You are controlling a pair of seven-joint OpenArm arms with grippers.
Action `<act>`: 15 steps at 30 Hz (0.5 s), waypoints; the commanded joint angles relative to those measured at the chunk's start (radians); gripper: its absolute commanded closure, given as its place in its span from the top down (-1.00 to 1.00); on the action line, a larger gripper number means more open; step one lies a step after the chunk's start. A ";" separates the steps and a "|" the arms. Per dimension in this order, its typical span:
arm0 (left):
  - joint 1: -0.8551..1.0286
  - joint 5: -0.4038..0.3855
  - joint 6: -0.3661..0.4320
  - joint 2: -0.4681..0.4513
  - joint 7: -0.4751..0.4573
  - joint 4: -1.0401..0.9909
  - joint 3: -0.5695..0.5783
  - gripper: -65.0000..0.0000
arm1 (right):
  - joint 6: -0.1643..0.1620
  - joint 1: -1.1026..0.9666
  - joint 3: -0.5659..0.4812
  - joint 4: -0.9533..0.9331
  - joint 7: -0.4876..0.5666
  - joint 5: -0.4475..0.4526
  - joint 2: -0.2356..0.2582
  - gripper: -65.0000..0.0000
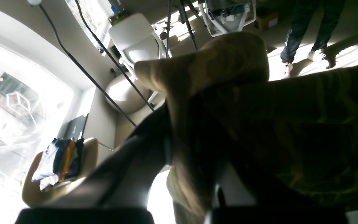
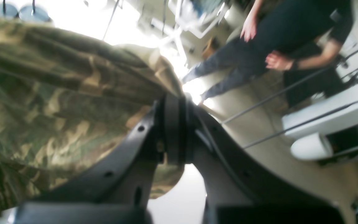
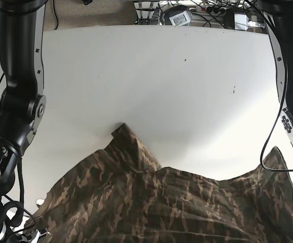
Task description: Fold the T-shirt properly
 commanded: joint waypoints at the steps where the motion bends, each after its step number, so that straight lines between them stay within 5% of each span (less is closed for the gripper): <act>1: -0.027 -0.006 -0.040 -0.022 -0.020 0.004 0.021 -1.00 | 0.001 0.039 0.006 0.027 -0.049 -0.001 0.021 -0.94; 7: 0.092 -0.009 -0.040 -0.095 0.063 0.128 0.070 -1.00 | 0.005 -0.171 0.055 0.174 -0.063 0.000 0.050 -0.94; 12: 0.505 -0.007 -0.040 -0.089 0.198 0.500 -0.094 -1.00 | 0.007 -0.524 0.178 0.342 -0.066 0.002 0.046 -0.94; 15: 0.733 -0.009 -0.040 -0.066 0.234 0.691 -0.129 -1.00 | 0.007 -0.708 0.276 0.388 -0.066 0.077 0.032 -0.94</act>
